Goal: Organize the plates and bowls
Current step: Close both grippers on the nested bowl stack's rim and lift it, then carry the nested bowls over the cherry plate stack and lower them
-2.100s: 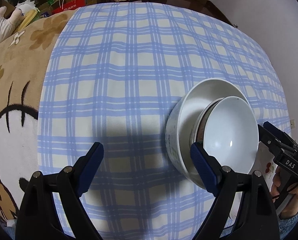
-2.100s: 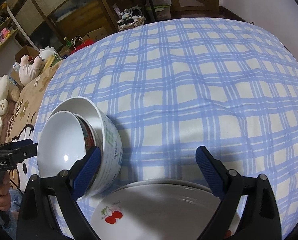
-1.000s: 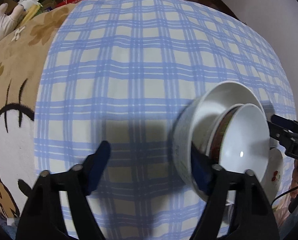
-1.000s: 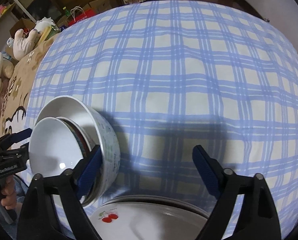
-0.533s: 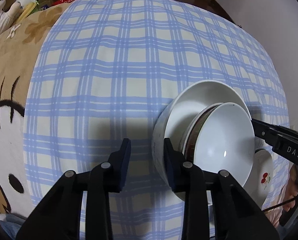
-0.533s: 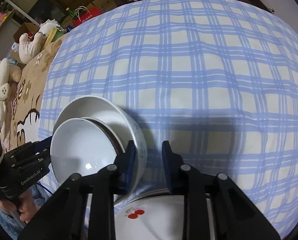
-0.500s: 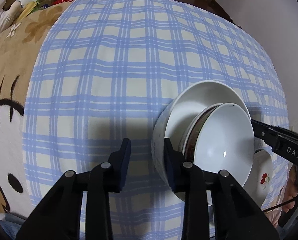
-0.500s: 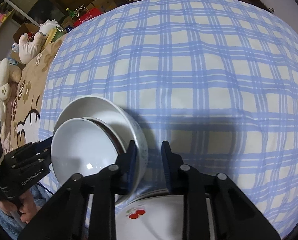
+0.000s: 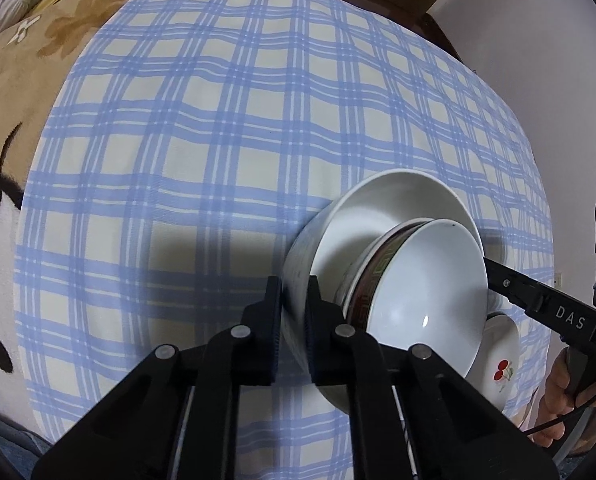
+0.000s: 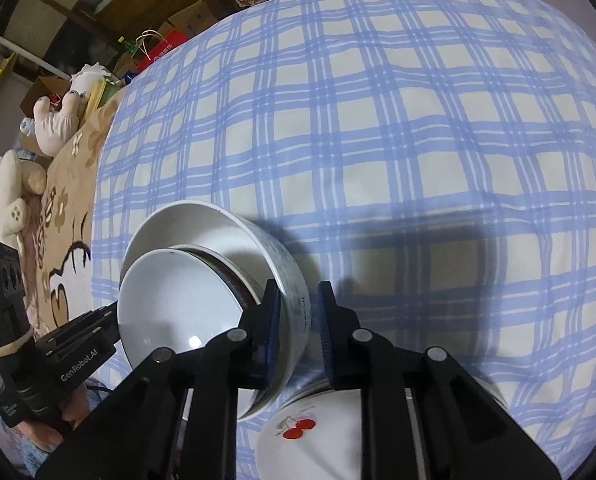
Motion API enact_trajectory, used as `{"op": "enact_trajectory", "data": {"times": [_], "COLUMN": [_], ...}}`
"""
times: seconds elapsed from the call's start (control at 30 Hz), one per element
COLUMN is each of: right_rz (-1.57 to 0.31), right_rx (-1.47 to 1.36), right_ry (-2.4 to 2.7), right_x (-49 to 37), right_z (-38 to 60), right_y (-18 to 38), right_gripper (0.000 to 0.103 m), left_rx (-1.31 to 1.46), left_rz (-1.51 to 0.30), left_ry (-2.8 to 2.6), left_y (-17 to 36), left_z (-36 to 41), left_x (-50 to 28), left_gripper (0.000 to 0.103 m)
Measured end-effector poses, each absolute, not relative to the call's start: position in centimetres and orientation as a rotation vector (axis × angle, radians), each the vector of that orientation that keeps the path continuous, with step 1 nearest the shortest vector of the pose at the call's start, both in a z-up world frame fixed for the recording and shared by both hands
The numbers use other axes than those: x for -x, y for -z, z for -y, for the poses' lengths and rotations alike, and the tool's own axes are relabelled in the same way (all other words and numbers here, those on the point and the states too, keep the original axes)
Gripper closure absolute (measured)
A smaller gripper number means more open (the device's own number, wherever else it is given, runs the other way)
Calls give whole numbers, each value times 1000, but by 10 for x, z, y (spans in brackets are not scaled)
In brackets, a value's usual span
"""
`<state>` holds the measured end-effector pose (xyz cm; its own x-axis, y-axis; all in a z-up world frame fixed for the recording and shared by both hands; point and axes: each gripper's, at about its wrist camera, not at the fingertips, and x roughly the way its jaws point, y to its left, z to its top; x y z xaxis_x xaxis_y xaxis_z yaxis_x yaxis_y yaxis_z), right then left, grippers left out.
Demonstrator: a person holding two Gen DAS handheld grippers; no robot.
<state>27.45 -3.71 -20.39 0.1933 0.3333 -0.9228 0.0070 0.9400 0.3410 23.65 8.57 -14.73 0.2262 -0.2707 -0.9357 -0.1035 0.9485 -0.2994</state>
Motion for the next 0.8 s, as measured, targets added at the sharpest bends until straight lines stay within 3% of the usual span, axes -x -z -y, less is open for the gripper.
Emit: {"op": "enact_trajectory", "data": {"times": [0.1,0.43,0.8], "right_rz": [-1346,-1293,-1258], "right_rx": [-324,-110,-94], "right_ry": [-231,-159,-159], "right_x": [-273,-267,-264], "right_z": [35,9,10], "right_y": [204,201,200], "right_gripper": [92,94,96], "left_rx": [331,276,262], "left_rz": [-1337,-1284,-1259], "left_ry": [112,94,88], "left_y": [146,132,133], "left_z": [-84,-84,-85], "left_x": [-236,-227,-227], "left_gripper": [94,95,98]}}
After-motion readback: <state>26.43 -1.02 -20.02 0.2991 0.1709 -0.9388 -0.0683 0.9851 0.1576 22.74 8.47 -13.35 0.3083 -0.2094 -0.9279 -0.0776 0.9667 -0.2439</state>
